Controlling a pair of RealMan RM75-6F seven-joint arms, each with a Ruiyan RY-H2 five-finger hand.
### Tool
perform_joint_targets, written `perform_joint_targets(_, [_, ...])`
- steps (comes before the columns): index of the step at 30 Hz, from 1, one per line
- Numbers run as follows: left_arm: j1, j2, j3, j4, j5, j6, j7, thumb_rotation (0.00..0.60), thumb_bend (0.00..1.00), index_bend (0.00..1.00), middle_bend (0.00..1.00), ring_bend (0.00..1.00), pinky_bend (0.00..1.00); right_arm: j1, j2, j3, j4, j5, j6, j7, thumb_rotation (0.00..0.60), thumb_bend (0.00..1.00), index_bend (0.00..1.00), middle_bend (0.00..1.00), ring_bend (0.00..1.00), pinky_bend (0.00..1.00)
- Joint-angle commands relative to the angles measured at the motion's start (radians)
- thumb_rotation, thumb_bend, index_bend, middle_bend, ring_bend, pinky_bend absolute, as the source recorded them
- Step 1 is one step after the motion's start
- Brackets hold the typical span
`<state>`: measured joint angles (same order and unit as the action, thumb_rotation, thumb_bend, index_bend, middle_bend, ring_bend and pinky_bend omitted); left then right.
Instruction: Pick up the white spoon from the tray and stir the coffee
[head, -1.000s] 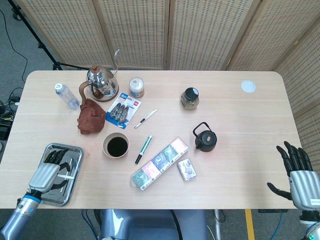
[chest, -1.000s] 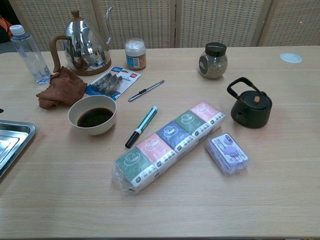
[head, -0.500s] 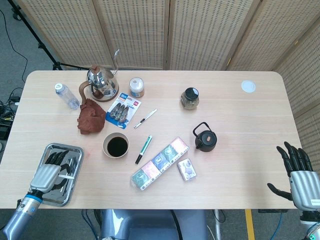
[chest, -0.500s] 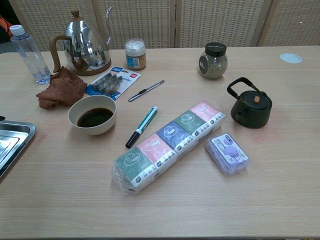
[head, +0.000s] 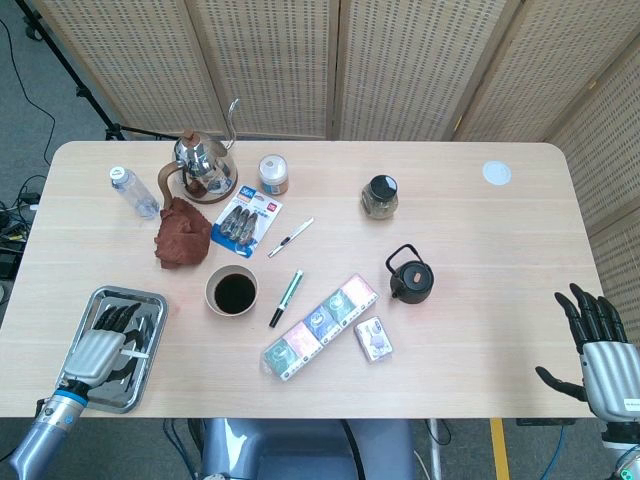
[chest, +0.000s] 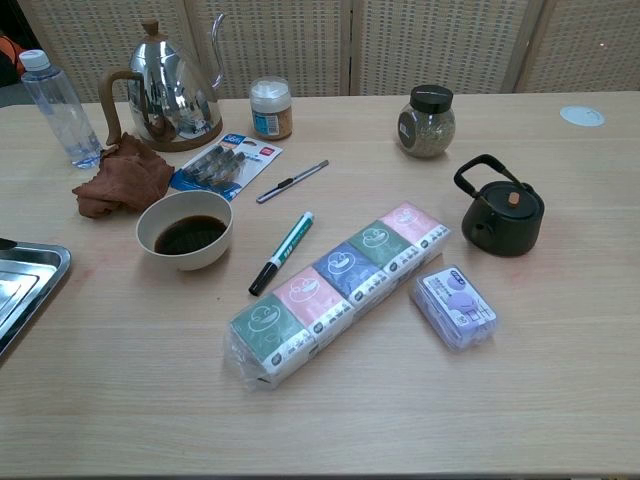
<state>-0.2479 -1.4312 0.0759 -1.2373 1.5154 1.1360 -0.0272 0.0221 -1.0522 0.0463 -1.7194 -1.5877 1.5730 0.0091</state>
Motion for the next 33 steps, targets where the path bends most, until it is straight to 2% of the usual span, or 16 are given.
perform_joint_targets(1, [-0.001,-0.007,0.002,0.009,0.005,0.004,0.002,0.600,0.37,0.51,0.00,0.00,0.00,0.000,0.001,0.000,0.000,0.000,-0.001,0.001,0.600,0.00,0.00,0.00,0.00,0.00])
perform_joint_targets(33, [-0.010,-0.061,0.021,0.092,0.024,0.003,-0.033,0.600,0.37,0.51,0.00,0.00,0.00,0.000,0.011,0.001,0.000,0.003,-0.004,0.024,0.600,0.00,0.00,0.00,0.00,0.00])
